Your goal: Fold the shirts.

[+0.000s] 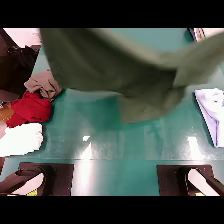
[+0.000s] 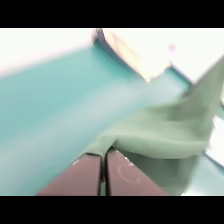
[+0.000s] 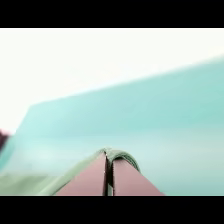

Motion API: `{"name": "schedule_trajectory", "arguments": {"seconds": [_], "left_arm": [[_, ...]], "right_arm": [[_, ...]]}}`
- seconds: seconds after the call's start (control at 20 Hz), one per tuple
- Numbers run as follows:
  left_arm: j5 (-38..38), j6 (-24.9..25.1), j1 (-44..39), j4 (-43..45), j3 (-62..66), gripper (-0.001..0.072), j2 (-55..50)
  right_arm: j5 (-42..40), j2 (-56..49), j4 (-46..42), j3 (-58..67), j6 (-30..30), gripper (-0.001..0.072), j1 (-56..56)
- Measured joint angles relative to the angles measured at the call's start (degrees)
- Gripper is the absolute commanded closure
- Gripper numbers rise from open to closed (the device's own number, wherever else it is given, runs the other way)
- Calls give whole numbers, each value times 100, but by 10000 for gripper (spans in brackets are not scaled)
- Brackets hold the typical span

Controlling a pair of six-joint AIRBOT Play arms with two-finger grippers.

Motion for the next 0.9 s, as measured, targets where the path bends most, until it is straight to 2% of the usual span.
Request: {"name": "schedule_trajectory", "arguments": {"seconds": [0.15, 0.35, 0.5, 0.65, 0.9], "left_arm": [[354, -83, 0, 328, 610, 684, 439], [763, -269, 0, 511, 800, 684, 1128], [817, -509, 0, 568, 841, 684, 1447], [522, -776, 0, 697, 654, 684, 1539], [-354, -1154, -2, 1215, -881, 684, 1255]], "right_arm": [[-474, 573, -402, 868, 9, 695, -11], [-413, 1067, -1550, 1821, 413, 695, -13], [129, 1156, -2553, 2468, 848, 696, -13], [979, 940, -3254, 2983, 1141, 696, -13], [2192, 212, -3377, 2455, 1421, 696, 168]]}}
